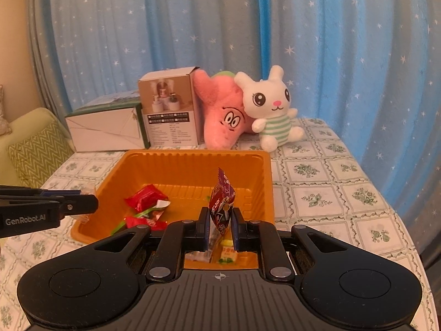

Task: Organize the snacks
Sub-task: 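Carry the red candy and clear packet over the orange tray with both tools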

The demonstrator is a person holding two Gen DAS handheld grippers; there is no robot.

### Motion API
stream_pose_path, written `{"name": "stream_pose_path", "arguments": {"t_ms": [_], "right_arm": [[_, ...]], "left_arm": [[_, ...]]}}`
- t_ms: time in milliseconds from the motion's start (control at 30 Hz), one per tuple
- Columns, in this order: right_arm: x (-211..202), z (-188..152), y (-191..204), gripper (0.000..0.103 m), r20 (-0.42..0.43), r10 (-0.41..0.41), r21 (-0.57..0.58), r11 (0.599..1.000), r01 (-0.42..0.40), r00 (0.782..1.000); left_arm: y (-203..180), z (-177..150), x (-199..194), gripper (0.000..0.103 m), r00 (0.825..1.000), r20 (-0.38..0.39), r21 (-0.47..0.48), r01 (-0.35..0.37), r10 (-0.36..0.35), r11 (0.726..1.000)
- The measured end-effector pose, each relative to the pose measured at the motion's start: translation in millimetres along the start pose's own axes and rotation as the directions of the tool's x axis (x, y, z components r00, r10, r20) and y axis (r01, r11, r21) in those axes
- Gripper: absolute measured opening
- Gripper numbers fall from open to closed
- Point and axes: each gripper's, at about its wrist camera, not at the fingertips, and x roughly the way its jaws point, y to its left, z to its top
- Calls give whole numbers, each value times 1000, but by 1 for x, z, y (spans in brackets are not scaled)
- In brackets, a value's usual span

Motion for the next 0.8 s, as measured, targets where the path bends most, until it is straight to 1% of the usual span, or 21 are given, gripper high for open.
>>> {"name": "stream_pose_path", "arguments": {"t_ms": [200,467,600,800], "right_arm": [[19,8,-1,16,-17,15,33,999,-15,1000],[44,15,3,16,-43,20,41,999,-18,999],[54,18,6,16,-53,29,51,998,-27,998],[68,23,14,16,-58,40,44,998,-37,998]], "left_arm": [[7,8,14,18,1000,-4,-9,-9,8,1000],[21,14,35,18,999,-18,-27,-29,28,999],[26,19,40,18,1000,-17,-41,-27,26,999],[26,25,44,18,999,-8,-31,-31,31,999]]}}
